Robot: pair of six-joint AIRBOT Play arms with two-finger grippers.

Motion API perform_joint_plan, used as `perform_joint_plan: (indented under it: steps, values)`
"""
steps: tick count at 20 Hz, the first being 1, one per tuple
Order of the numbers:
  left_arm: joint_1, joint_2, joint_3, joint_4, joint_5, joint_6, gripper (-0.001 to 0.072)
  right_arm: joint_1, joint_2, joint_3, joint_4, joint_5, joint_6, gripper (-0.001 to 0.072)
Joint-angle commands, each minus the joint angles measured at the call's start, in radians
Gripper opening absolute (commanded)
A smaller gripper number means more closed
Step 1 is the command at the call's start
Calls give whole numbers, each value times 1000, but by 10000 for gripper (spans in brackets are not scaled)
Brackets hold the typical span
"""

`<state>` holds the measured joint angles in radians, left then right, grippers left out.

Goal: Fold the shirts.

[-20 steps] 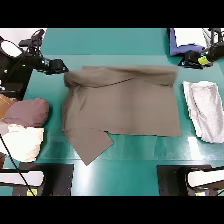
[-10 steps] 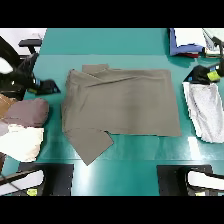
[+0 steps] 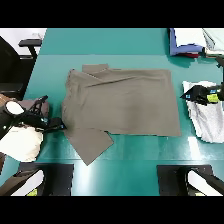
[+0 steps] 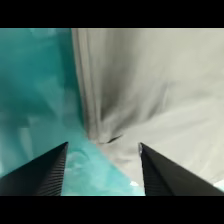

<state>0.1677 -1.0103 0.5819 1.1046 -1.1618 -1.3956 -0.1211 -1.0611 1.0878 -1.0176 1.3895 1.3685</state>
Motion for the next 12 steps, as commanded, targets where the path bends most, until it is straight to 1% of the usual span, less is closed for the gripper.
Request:
perform_joint_plan:
  steps: [1, 3, 4, 6, 7, 8, 12]
  values:
    - [1, 13, -84, -103, 61, 43, 531, -1, 36, -28, 5, -8, -2, 408]
    - [-18, 13, -101, -111, 79, 43, 531, -1, 37, -28, 6, -8, -1, 407]
    - [-42, 13, -101, -120, 82, 42, 518, -1, 37, -28, 6, -10, -1, 407]
    - [-85, 13, -100, -121, 119, 42, 202, -1, 37, -28, 5, -5, -1, 408]
    - [-89, 13, -95, -122, 131, 40, 87, -4, 37, -28, -4, 6, -1, 408]
    - [-89, 14, -78, -121, 128, 37, 26, -16, 37, -29, -13, 21, -2, 408]
    - [-89, 19, 27, -111, 65, 35, 26, -156, 38, -79, -148, 123, 0, 408]
